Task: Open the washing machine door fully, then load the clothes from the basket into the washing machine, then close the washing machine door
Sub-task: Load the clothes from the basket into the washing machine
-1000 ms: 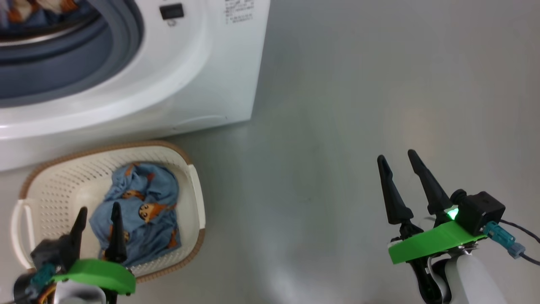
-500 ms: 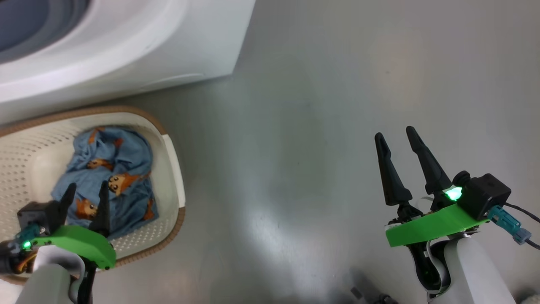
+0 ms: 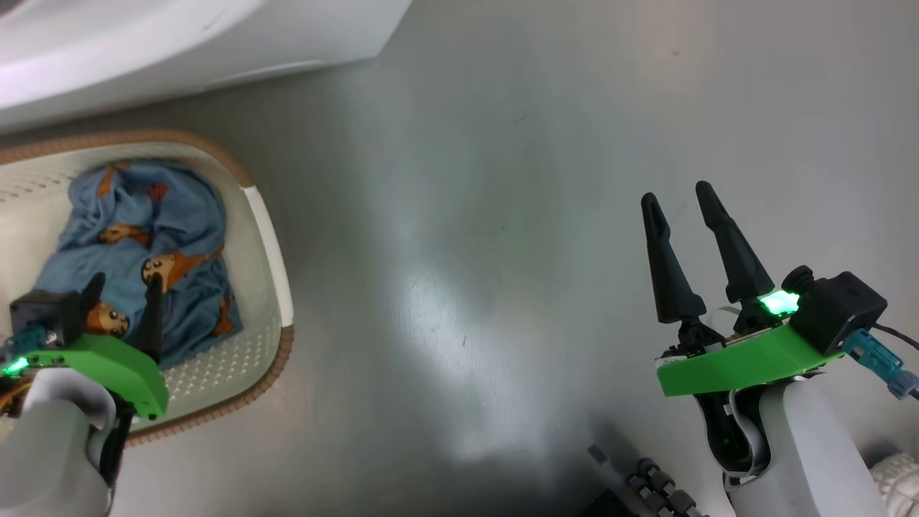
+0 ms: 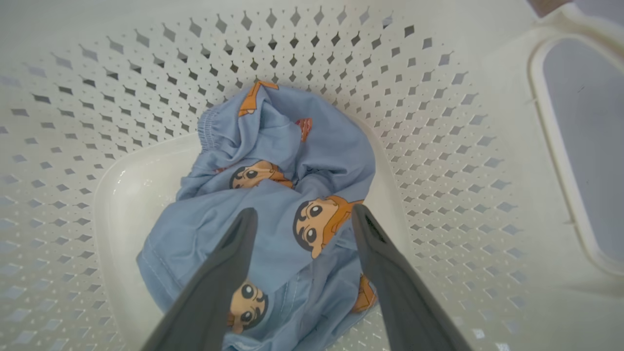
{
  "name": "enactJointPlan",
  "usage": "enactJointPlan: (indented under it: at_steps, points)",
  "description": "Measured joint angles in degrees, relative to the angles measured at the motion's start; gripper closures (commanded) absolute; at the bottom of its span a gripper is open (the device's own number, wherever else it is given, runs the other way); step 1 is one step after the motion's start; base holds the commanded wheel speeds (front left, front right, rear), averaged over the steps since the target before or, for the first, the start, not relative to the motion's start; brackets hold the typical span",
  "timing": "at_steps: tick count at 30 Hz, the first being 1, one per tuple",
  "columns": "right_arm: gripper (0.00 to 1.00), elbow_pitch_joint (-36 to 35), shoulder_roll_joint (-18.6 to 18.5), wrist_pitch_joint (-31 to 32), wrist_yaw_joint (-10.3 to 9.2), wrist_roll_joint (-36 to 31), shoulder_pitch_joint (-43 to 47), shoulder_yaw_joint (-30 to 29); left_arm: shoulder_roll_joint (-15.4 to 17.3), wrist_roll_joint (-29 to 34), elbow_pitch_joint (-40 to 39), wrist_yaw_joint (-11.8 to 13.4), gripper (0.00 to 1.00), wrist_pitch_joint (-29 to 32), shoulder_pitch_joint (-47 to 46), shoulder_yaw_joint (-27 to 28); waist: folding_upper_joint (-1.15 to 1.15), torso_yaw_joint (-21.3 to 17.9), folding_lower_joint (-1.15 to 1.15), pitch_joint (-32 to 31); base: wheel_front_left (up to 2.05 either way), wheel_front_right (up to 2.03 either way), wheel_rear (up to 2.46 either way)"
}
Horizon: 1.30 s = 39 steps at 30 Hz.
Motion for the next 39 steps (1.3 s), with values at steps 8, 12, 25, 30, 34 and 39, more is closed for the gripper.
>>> enactJointPlan:
  at_steps: [8,12,25,30,34,39]
  points:
    - [0.0,-0.5,0.0,0.0,0.0,0.3,-0.2,0.2,1.5,-0.1,4.6,0.0,0.0,0.9,-4.4,-3.6,0.0,0.0,0.0,3.0,0.0,0.0,0.0]
    - [0.0,-0.7,0.0,0.0,0.0,0.6,-1.1,0.1,2.4,-0.8,6.2,0.0,0.0,2.3,-7.1,-5.3,0.0,-0.3,0.0,4.3,0.0,0.0,0.0]
    - [0.0,-0.8,0.0,0.0,0.0,1.4,-1.2,0.6,4.5,-3.8,9.3,0.0,0.0,11.5,-14.0,-12.4,0.0,-1.9,0.0,7.4,0.0,0.0,0.0]
    - [0.0,-0.8,0.0,0.0,0.0,1.4,-1.2,0.7,4.4,-3.6,11.7,0.0,0.0,13.6,-15.9,-13.7,0.0,-2.2,0.0,7.7,0.0,0.0,0.0]
    - [0.0,-0.8,0.0,0.0,0.0,1.4,-1.3,0.6,4.0,-3.6,13.2,0.0,0.0,14.4,-16.7,-14.3,0.0,-2.3,0.0,7.6,0.0,0.0,0.0]
    - [0.0,-0.8,0.0,0.0,0.0,1.4,-1.3,0.4,3.3,-3.6,14.9,0.0,0.7,14.4,-17.4,-14.9,0.0,-2.3,0.0,7.3,0.0,0.0,0.0]
